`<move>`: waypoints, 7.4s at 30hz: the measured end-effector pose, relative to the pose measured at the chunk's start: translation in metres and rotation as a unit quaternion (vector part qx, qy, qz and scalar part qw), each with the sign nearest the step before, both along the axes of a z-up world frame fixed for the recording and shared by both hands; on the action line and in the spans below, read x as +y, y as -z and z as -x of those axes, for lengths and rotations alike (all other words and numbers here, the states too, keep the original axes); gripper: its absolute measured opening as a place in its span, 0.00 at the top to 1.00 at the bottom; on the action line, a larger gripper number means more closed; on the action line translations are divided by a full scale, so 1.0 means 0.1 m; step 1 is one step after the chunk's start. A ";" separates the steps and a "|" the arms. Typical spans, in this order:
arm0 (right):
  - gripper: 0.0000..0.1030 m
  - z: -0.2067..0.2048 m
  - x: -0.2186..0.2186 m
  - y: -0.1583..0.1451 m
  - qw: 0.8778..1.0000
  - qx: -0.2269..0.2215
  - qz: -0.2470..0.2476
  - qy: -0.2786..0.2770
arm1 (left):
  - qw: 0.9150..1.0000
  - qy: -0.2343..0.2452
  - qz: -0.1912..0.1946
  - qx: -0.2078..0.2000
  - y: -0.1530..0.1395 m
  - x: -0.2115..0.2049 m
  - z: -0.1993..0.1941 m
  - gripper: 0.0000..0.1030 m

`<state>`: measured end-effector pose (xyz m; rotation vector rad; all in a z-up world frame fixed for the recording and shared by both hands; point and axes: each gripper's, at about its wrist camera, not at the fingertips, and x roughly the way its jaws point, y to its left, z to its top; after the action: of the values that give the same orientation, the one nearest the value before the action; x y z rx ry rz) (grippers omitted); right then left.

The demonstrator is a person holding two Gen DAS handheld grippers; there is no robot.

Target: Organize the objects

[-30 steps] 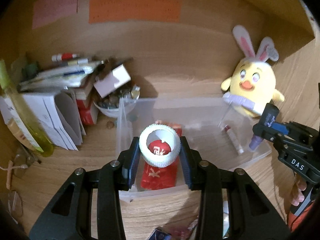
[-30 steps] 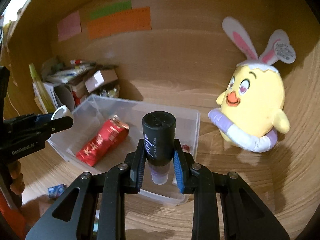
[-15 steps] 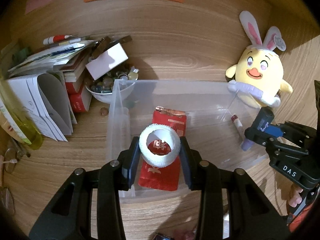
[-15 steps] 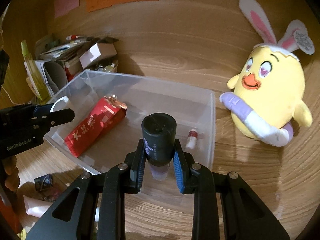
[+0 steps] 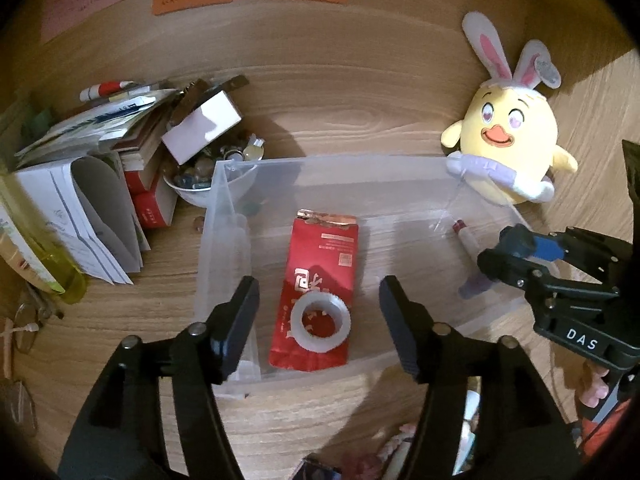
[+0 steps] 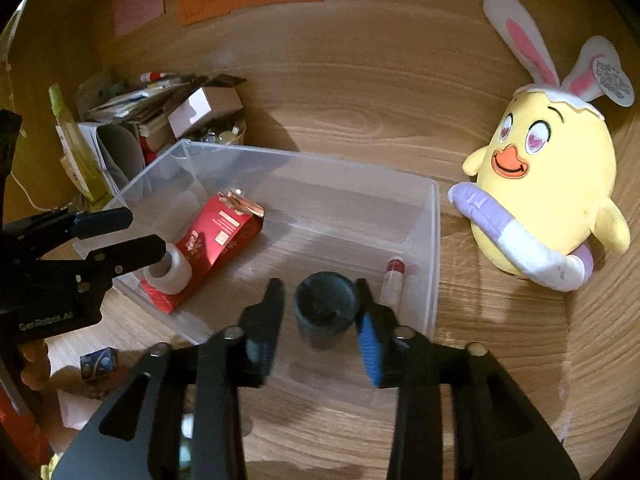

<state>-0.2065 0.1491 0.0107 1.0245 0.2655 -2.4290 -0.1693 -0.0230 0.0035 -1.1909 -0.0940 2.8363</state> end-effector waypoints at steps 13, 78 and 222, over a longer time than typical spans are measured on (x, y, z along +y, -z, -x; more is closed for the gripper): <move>0.30 -0.39 0.23 -0.29 0.999 0.040 0.029 -0.005 | 0.999 -0.015 0.003 0.032 -0.25 -0.09 -0.37 0.13; 0.63 -1.03 0.79 0.26 0.998 -0.025 0.044 0.027 | 0.976 0.170 0.061 -0.118 0.57 0.91 -0.40 0.56; 0.43 -0.82 0.28 -0.52 0.995 0.082 0.024 -0.050 | 1.000 -0.003 0.020 0.011 -0.22 -0.07 -0.73 0.13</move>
<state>-0.1241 0.1773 0.0631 0.7728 0.3034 -2.4190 -0.0966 -0.0299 0.0259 -1.1677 -0.0411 2.8691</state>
